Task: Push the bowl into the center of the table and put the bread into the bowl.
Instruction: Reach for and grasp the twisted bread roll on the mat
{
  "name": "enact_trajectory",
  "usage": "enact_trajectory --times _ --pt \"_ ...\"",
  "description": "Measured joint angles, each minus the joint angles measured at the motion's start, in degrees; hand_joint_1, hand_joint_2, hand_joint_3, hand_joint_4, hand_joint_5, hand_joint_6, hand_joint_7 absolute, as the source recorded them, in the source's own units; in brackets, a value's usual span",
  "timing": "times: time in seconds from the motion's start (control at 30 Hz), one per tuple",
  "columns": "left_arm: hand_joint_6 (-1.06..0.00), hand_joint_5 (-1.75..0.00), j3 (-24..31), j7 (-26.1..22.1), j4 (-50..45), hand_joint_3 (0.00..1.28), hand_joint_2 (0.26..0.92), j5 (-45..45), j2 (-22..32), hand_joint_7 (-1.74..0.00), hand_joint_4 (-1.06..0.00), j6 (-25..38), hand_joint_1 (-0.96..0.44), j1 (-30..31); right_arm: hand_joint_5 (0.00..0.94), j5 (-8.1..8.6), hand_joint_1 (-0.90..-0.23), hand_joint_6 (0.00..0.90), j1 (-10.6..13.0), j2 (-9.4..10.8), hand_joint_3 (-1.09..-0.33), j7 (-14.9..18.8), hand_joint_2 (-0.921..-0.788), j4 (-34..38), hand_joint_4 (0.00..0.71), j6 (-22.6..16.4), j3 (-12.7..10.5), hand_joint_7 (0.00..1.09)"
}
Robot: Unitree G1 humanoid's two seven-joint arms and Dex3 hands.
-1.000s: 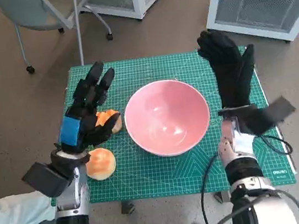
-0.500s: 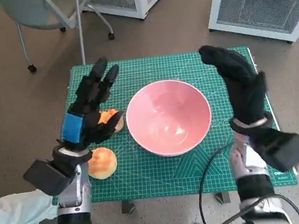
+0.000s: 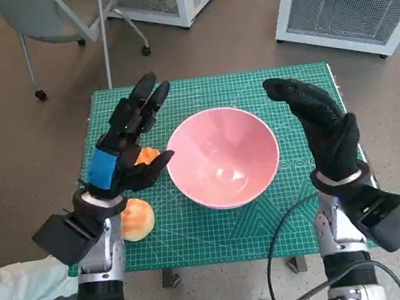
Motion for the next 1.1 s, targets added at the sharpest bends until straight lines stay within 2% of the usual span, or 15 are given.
enact_trajectory --times 0.13,0.33,0.43,0.53,0.6,0.67,0.93,1.1 --pt "-0.20 0.00 0.4 -1.0 0.2 0.30 0.921 0.1 1.5 -0.12 -0.21 -1.3 -0.57 0.0 0.000 -0.02 -0.636 -0.001 0.0 -0.1 -0.723 -0.4 -0.921 -0.5 0.189 0.3 0.4 0.53" --pt "-0.13 0.00 1.4 0.0 0.9 0.12 0.921 6.9 7.6 -0.07 -0.10 -3.8 -0.58 -0.2 0.000 0.02 -0.638 -0.001 0.3 -0.4 -0.725 -0.7 -0.921 -1.4 0.186 1.0 0.7 0.53" --pt "-0.11 0.00 1.5 1.6 -0.6 0.05 0.858 13.7 11.8 -0.05 -0.06 -1.3 -0.55 -0.1 0.000 0.05 -0.636 -0.001 0.3 -0.6 -0.726 -0.8 -0.921 -1.4 0.186 1.1 0.8 0.53" --pt "-0.10 0.00 1.4 2.5 -4.3 0.02 0.795 21.3 16.0 -0.05 -0.03 5.7 -0.47 0.3 0.000 0.07 -0.637 -0.001 0.3 -0.7 -0.726 -0.8 -0.921 -1.4 0.186 1.1 0.9 0.53" --pt "-0.12 0.00 1.3 2.6 -6.3 0.01 0.740 25.3 17.6 -0.05 -0.01 10.3 -0.33 0.4 0.000 0.07 -0.638 -0.001 0.3 -0.7 -0.725 -0.8 -0.921 -1.4 0.187 1.1 0.9 0.53" --pt "-0.14 0.00 1.2 2.3 -7.9 0.01 0.721 28.5 18.4 -0.05 -0.01 15.1 -0.25 0.3 0.000 0.11 -0.637 -0.001 0.2 -0.7 -0.724 -0.8 -0.921 -1.4 0.187 1.0 0.8 0.53" --pt "-0.21 -0.01 -1.9 0.6 -11.7 0.00 0.706 40.6 18.8 -0.03 -0.04 34.5 -0.05 0.1 0.001 0.11 -0.636 -0.001 -0.3 -0.6 -0.722 -0.8 -0.921 -1.3 0.188 0.9 1.0 0.53" --pt "-0.23 -0.01 -6.6 -1.6 -12.5 0.00 0.707 46.7 18.8 -0.02 -0.06 46.6 0.01 -1.0 0.001 0.19 -0.639 -0.001 -0.4 -0.5 -0.721 -0.8 -0.921 0.2 0.188 0.9 1.1 0.53"
